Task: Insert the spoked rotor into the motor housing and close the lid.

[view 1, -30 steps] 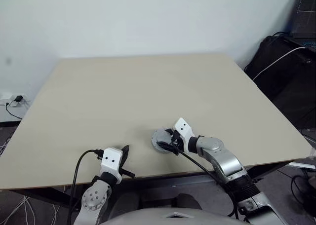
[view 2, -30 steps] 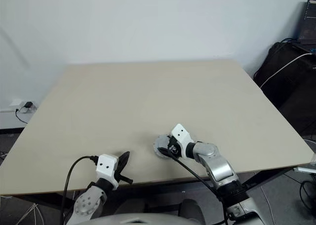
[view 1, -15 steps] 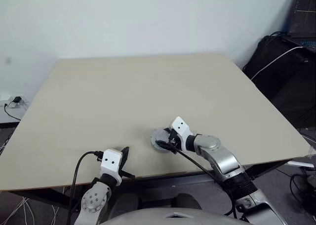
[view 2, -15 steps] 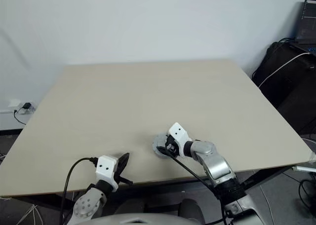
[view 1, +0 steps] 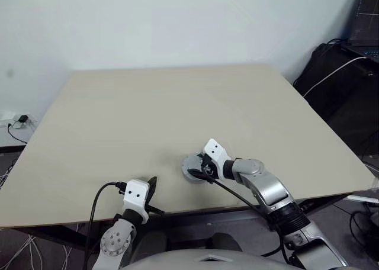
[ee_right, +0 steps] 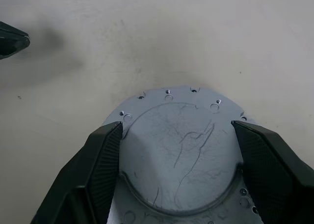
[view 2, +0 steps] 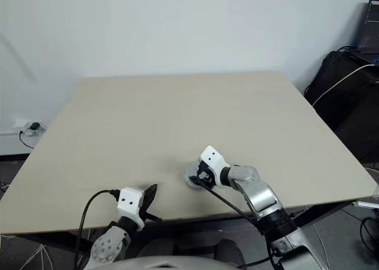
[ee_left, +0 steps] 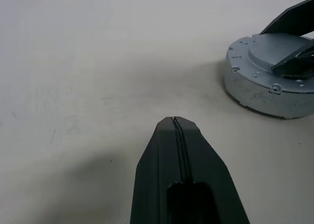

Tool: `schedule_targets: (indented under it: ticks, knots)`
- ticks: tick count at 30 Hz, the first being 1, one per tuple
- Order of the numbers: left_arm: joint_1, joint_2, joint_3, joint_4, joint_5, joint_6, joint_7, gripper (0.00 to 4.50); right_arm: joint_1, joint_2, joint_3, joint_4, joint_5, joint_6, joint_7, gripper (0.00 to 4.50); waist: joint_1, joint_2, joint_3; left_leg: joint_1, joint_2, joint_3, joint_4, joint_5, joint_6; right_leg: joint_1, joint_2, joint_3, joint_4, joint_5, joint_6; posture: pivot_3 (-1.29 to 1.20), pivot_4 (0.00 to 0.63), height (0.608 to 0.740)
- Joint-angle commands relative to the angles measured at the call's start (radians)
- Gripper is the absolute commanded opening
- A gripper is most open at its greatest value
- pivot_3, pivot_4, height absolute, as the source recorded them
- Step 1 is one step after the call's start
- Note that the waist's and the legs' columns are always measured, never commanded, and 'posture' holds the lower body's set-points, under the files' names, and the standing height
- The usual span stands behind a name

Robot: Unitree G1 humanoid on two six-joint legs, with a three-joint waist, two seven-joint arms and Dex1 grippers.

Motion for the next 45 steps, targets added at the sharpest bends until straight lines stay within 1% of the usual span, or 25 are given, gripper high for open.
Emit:
schedule_targets:
  ticks: [1, 5, 9, 14, 19, 21, 25, 28, 32, 39, 45]
  knots:
    - [-0.005, -0.003, -0.009, -0.094, 0.003, 0.026, 0.008, 0.00, 0.015, -0.010, 0.008, -0.012, 0.016, 0.057, 0.020, 3.23, 0.000, 0.000, 0.000, 0.000, 0.000, 0.000, 0.000, 0.000, 0.000, 0.000, 0.000, 0.000, 0.000, 0.000, 0.000, 0.00, 0.000, 0.740]
    - [-0.013, 0.005, -0.007, -0.145, 0.003, 0.066, 0.007, 0.00, 0.021, -0.007, 0.004, -0.011, 0.004, 0.073, -0.008, 3.23, 0.000, 0.000, 0.000, 0.000, 0.000, 0.000, 0.000, 0.000, 0.001, 0.000, 0.000, 0.000, -0.001, 0.000, 0.000, 0.00, 0.000, 0.740]
    - [-0.092, 0.020, 0.023, -0.167, 0.016, 0.091, 0.016, 0.00, 0.031, 0.001, 0.006, -0.003, -0.004, 0.055, -0.030, 3.23, 0.001, 0.000, 0.000, 0.000, 0.000, 0.000, 0.000, -0.001, 0.000, 0.000, 0.000, 0.000, 0.000, 0.000, 0.000, 0.00, 0.000, 0.740]
    - [-0.214, 0.048, 0.039, -0.103, 0.030, 0.078, -0.005, 0.00, 0.042, 0.016, 0.025, 0.030, -0.051, -0.009, -0.083, 3.23, -0.003, 0.000, -0.002, 0.003, 0.000, 0.000, 0.000, 0.000, 0.000, 0.004, 0.002, -0.001, 0.000, 0.000, 0.000, 0.00, 0.000, 0.740]
    - [-0.336, 0.069, 0.035, -0.016, 0.018, 0.104, -0.050, 0.00, 0.045, 0.011, 0.054, 0.038, -0.069, -0.015, -0.084, 3.23, -0.006, -0.001, -0.002, 0.008, 0.000, 0.000, 0.000, 0.000, 0.000, 0.008, 0.003, -0.001, 0.000, 0.000, 0.001, 0.00, 0.000, 0.740]
    - [-0.406, 0.071, 0.039, 0.039, -0.017, 0.129, -0.096, 0.00, 0.045, 0.007, 0.054, 0.033, -0.066, -0.011, -0.077, 3.23, -0.005, -0.001, -0.003, 0.008, 0.000, 0.000, 0.001, 0.000, 0.000, 0.009, 0.003, -0.001, 0.000, -0.002, 0.005, 0.00, 0.000, 0.740]
    - [-0.486, 0.087, 0.032, 0.120, -0.061, 0.147, -0.193, 0.00, 0.042, 0.003, 0.052, 0.035, -0.065, -0.010, -0.074, 3.23, -0.006, 0.000, -0.004, 0.009, 0.000, -0.001, 0.001, 0.001, 0.000, 0.010, 0.004, -0.001, 0.000, -0.001, 0.004, 0.00, 0.000, 0.740]
    - [-0.562, 0.108, 0.023, 0.212, -0.144, 0.207, -0.346, 0.00, 0.042, 0.001, 0.050, 0.026, -0.062, -0.004, -0.072, 3.23, -0.006, 0.000, -0.004, 0.009, 0.000, -0.001, 0.000, 0.002, 0.001, 0.009, 0.004, 0.000, 0.000, 0.001, 0.000, 0.00, 0.000, 0.740]
    - [-0.639, 0.123, 0.021, 0.319, -0.193, 0.279, -0.461, 0.00, 0.047, 0.005, 0.050, 0.005, -0.057, 0.005, -0.071, 3.23, -0.007, -0.001, -0.004, 0.009, 0.000, -0.001, 0.000, 0.002, 0.001, 0.009, 0.005, 0.000, 0.000, 0.001, 0.001, 0.00, 0.000, 0.740]
    - [-0.717, 0.111, 0.007, 0.425, -0.216, 0.337, -0.574, 0.00, 0.061, 0.005, 0.051, -0.013, -0.056, 0.013, -0.079, 3.23, -0.006, -0.002, -0.003, 0.008, 0.000, -0.001, 0.000, 0.002, 0.001, 0.009, 0.005, 0.000, -0.001, 0.001, 0.001, 0.00, 0.000, 0.740]
    - [-0.740, 0.097, -0.026, 0.427, -0.231, 0.410, -0.640, 0.00, 0.069, 0.008, 0.052, -0.018, -0.056, 0.015, -0.085, 3.23, -0.006, -0.002, -0.003, 0.008, 0.000, -0.001, 0.000, 0.002, 0.001, 0.009, 0.005, 0.000, -0.002, 0.001, 0.001, 0.00, 0.000, 0.740]
